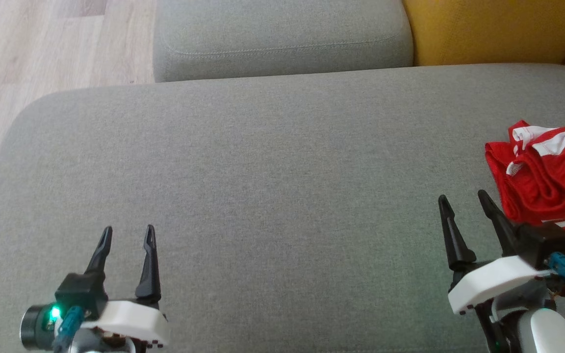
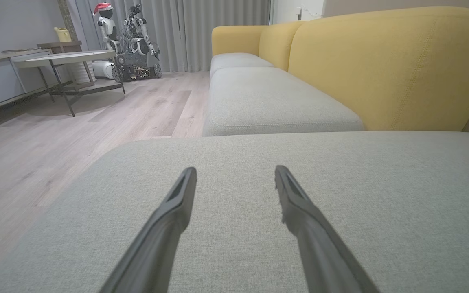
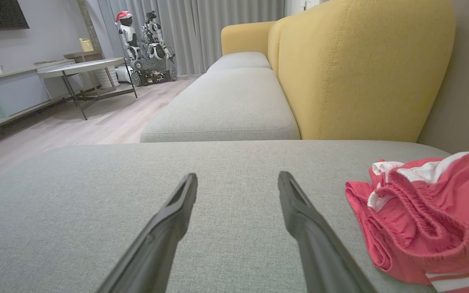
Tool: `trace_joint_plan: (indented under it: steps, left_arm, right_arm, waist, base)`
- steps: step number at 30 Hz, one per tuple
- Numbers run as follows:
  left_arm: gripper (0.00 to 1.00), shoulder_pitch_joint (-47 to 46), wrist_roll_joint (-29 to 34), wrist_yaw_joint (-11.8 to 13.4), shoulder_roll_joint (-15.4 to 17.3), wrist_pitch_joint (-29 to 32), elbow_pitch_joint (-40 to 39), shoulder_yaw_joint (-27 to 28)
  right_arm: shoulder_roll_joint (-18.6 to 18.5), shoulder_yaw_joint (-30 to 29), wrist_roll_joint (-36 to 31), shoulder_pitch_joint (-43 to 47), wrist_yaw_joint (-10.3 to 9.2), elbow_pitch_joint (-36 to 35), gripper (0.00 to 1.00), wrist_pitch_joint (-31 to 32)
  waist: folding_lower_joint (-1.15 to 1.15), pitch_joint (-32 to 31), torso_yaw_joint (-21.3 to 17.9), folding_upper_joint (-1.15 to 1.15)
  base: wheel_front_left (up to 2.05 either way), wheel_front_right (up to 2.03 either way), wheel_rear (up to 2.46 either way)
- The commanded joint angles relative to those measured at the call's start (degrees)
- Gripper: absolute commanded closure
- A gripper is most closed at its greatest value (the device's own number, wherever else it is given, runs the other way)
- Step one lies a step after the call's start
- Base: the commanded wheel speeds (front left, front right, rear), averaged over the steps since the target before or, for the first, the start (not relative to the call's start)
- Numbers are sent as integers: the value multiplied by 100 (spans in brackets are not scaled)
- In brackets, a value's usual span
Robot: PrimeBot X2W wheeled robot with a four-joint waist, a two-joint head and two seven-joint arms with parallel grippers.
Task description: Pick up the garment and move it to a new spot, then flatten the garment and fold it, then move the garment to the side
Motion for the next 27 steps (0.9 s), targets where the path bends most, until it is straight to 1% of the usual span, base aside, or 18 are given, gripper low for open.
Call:
trace_joint_plan:
  steps: [1,12,16,17,20,27]
  left_arm:
    - [0,-180,-38,36,103,-42,-220,167]
    - [0,-202,-113,15,113,-52,-197,127]
    - [0,-219,-138,-34,140,-12,-189,82]
    - [100,-1,-109,-29,32,2,-1,-130]
    - [100,37,-117,-52,-29,1,234,-166]
    - [100,-8,-586,-144,-56,65,254,-70]
  right_arm:
    - [-13,113,-50,-164,-5,-250,0,-2]
    - [-10,102,-23,-151,-5,-265,0,40]
    - [-10,105,-5,-155,-5,-279,0,54]
    - [1,-12,2,1,0,-35,100,40]
    - [4,5,13,46,0,214,100,35]
    - [-12,-15,514,7,0,273,100,15]
  waist:
    - [0,1,1,0]
    - [0,8,11,0]
    - [0,20,13,0]
    - [0,20,14,0]
    - [0,22,15,0]
    - [0,27,13,0]
  base:
    - [0,0,0]
    - [0,0,0]
    - [0,0,0]
    - [0,0,0]
    - [0,0,0]
    - [0,0,0]
